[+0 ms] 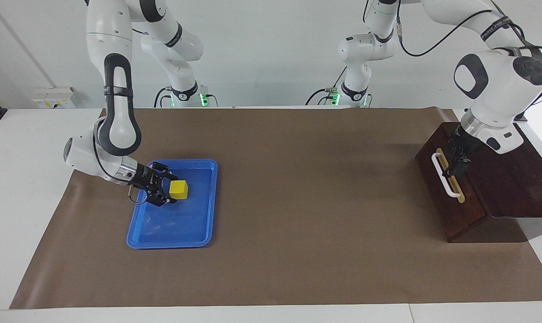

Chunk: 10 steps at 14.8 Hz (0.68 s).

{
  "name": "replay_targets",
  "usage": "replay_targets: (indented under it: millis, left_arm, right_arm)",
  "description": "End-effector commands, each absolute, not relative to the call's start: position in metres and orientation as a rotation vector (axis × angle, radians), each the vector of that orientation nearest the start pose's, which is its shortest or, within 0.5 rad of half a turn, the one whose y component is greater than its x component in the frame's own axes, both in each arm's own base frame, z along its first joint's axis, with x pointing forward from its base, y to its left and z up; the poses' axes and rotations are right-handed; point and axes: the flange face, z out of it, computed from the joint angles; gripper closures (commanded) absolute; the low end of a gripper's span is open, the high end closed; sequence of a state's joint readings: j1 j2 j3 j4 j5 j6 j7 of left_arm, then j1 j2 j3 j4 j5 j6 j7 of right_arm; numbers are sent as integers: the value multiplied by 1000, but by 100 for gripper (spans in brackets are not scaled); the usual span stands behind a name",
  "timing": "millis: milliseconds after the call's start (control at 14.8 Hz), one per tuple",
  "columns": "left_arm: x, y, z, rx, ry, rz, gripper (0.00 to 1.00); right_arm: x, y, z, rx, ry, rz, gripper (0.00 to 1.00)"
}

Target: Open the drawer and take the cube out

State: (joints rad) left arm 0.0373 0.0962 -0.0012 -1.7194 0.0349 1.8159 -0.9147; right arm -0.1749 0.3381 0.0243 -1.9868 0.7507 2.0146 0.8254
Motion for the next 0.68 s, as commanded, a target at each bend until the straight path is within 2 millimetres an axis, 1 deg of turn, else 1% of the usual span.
replay_targets:
  millis: [0,68,135,203,271,338,406,474,541,609]
  left_arm:
    - [567,3,547,-2941,-983,39,0]
    - [563,0,548,-2988,-812,69,0]
    - [562,-2,550,-3023,-672,89,0]
    - [560,-4,554,-3039,-583,116,0]
    - [555,-8,558,-3048,-511,145,0]
    - [547,-8,566,-3065,-404,162,0]
    - [543,-7,568,-3081,-276,186,0]
    - [543,-5,568,-3092,-183,186,0]
    - [542,-9,570,-3094,-159,179,0]
    - [542,-20,572,-3095,-121,176,0]
  right_arm:
    - [581,-50,344,-2073,1628,581,0]
    - [578,-47,368,-2152,1604,522,0]
    - [574,-42,387,-2230,1573,477,0]
    - [572,-39,408,-2318,1531,431,0]
    - [571,-41,425,-2383,1502,404,0]
    - [572,-41,442,-2450,1449,394,0]
    - [573,-42,455,-2502,1380,386,0]
    - [574,-42,469,-2566,1274,370,0]
    - [572,-45,484,-2630,1193,351,0]
    - [570,-46,496,-2696,1135,329,0]
